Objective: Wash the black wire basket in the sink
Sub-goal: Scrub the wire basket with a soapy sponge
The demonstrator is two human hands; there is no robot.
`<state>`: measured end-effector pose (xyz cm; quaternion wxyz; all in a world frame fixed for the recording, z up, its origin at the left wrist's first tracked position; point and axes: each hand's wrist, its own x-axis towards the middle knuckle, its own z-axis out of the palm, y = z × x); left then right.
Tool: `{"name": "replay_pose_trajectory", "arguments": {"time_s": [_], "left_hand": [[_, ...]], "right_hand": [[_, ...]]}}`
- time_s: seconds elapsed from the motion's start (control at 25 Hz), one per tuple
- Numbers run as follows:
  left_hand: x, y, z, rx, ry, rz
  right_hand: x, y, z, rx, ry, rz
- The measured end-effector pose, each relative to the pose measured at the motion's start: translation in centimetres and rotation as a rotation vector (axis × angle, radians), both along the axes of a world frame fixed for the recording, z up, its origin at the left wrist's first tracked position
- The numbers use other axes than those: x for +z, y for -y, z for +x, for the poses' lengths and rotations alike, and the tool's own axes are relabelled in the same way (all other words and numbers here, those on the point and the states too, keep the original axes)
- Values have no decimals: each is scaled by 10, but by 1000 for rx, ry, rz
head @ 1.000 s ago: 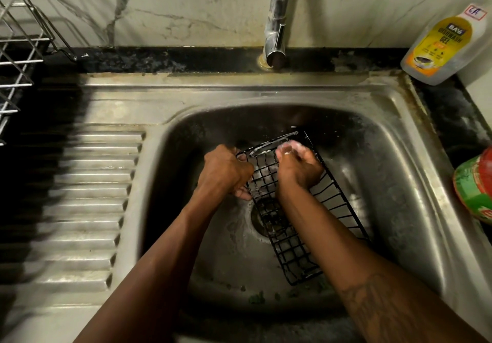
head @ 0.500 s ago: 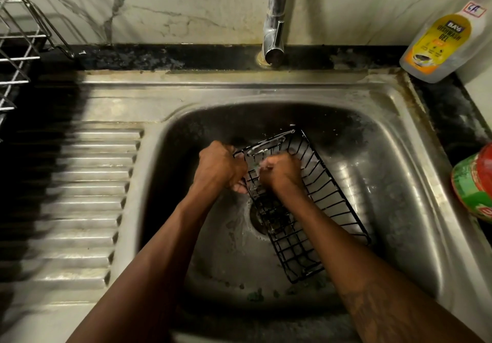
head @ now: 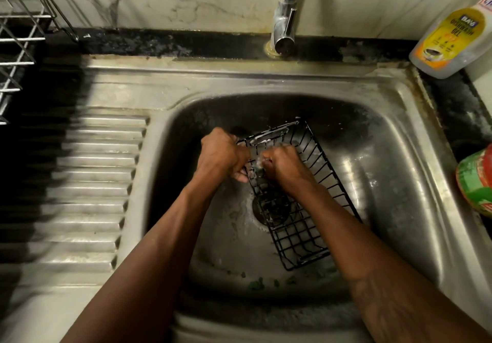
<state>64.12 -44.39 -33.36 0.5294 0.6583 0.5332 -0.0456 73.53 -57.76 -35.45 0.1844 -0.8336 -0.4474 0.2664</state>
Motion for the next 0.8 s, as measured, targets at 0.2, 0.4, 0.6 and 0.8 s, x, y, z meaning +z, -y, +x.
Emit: {"name": "replay_pose_trajectory", "arguments": {"time_s": [0.2,0.4,0.6,0.8], "left_hand": [[25,8,-6,41,14,131],[36,9,-1,-13,-114,158],[36,11,-3,43,-60,201],[38,11,-5,12,-82,186]], "right_hand": [[14,4,5,159,-99,-322],[9,5,1,32,-167,-170],[23,-8,-7,61,-155,-164],[29,14,-19,236,-267,-633]]}}
